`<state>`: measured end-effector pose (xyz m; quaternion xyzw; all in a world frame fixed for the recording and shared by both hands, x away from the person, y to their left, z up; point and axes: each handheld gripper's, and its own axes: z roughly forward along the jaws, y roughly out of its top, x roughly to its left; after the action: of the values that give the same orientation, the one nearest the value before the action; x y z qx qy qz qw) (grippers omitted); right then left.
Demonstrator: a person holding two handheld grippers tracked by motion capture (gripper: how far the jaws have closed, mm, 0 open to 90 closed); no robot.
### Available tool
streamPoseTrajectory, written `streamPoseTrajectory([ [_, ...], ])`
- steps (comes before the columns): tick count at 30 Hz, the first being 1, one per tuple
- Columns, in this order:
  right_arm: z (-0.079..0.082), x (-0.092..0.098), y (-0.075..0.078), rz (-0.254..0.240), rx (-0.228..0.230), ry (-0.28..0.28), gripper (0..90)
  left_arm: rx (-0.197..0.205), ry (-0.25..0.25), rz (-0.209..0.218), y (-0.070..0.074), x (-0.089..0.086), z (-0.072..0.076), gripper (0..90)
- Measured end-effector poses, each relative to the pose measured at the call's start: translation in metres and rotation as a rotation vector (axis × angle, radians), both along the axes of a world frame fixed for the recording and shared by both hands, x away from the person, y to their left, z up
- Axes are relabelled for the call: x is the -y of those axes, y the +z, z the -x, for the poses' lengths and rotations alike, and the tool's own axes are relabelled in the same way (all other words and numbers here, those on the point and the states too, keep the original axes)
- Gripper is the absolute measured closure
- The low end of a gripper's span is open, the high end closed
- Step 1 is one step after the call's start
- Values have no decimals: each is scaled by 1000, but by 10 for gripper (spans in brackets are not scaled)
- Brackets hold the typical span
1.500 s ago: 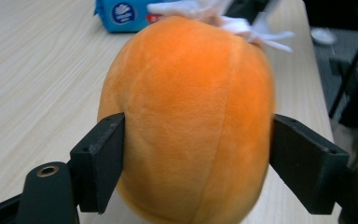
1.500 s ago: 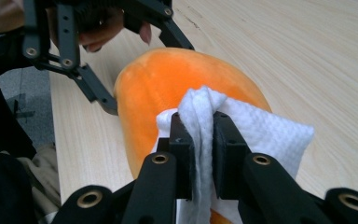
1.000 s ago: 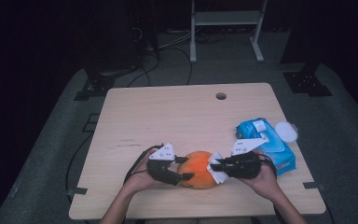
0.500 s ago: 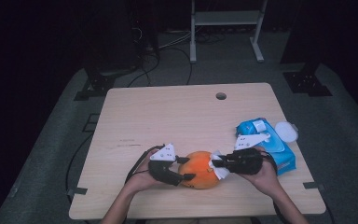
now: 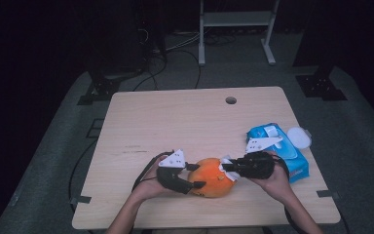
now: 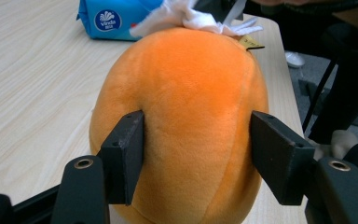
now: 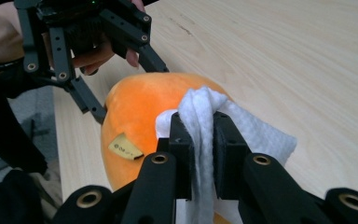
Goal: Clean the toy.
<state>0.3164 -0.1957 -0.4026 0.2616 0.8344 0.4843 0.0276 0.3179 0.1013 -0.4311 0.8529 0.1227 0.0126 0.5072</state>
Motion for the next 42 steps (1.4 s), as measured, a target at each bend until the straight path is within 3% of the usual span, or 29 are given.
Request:
streamPoseTrajectory([
  [4, 9, 8, -8, -15, -23, -1, 793, -60, 16, 52, 3, -5, -5, 333],
  [6, 16, 9, -11, -15, -32, 8, 793, -90, 21, 40, 4, -5, -5, 279],
  [10, 27, 7, -7, 26, 0, 17, 793, -87, -4, 13, 1, 2, 0, 338],
  [14, 29, -5, 7, 5, 47, 28, 793, -71, -9, -4, 1, 7, 1, 389],
  [17, 33, -20, 10, 62, 91, 54, 792, -55, -5, -28, 1, 5, 2, 401],
  [19, 29, -15, 7, 44, 75, 48, 792, -67, 4, -19, -1, 2, 0, 407],
  [23, 23, 12, -5, 23, 16, -16, 792, -79, 1, -6, -2, 1, -1, 405],
  [26, 26, 22, -10, 40, 2, -39, 792, -75, -2, -10, -1, 4, 0, 401],
  [32, 27, 10, 0, 24, 33, -16, 792, -71, -4, -24, 0, 9, 2, 395],
  [34, 28, 3, 2, 41, 50, -2, 792, -74, -4, -25, -1, 6, 1, 392],
  [37, 23, 9, -2, 30, 27, -5, 792, -83, -2, -7, -2, 4, 0, 390],
  [42, 20, 29, -14, 68, -10, -64, 791, -73, 1, -17, 0, 7, 1, 384],
])
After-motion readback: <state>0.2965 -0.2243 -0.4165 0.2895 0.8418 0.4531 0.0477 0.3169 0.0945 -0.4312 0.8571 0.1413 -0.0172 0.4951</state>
